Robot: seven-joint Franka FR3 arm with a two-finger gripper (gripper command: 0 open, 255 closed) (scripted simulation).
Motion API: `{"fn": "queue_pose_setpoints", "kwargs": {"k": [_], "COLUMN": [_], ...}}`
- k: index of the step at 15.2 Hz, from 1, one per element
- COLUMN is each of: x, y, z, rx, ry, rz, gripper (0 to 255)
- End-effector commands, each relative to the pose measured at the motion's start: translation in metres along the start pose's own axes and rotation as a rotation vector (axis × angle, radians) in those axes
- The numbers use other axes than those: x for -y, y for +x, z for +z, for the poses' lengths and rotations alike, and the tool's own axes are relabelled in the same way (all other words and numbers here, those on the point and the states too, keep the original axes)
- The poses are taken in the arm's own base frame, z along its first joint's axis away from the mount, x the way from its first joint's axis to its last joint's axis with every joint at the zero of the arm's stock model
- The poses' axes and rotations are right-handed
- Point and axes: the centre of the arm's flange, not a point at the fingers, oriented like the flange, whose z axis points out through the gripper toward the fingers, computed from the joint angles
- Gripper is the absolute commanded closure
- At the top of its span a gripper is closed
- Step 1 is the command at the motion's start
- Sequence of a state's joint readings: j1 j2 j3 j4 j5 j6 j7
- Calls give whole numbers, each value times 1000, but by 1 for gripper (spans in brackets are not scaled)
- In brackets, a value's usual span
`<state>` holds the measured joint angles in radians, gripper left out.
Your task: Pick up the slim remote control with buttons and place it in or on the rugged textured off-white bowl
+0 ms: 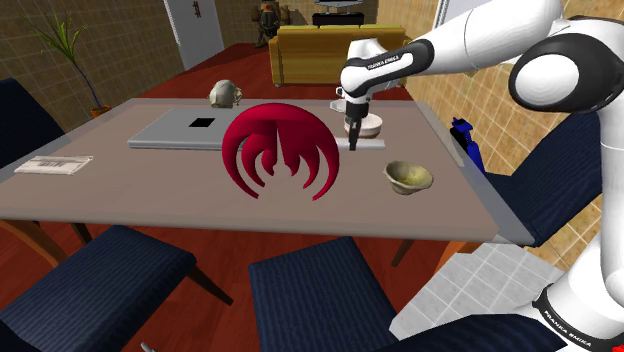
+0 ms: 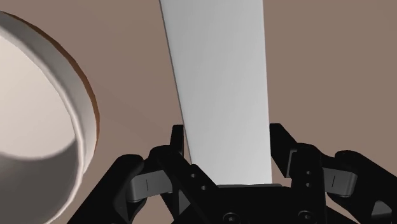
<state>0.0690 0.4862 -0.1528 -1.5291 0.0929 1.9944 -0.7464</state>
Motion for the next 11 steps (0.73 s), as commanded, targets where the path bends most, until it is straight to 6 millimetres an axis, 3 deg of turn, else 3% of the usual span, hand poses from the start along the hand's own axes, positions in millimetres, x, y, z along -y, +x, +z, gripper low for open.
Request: {"fn": "queue_pose_setpoints", "kwargs": {"k": [1,11], "x": [0,1], "y": [0,0], "z": [-12,-65], "rx": [0,0], "ry": [0,0], "rz": [0,0], "gripper": [255,255]}}
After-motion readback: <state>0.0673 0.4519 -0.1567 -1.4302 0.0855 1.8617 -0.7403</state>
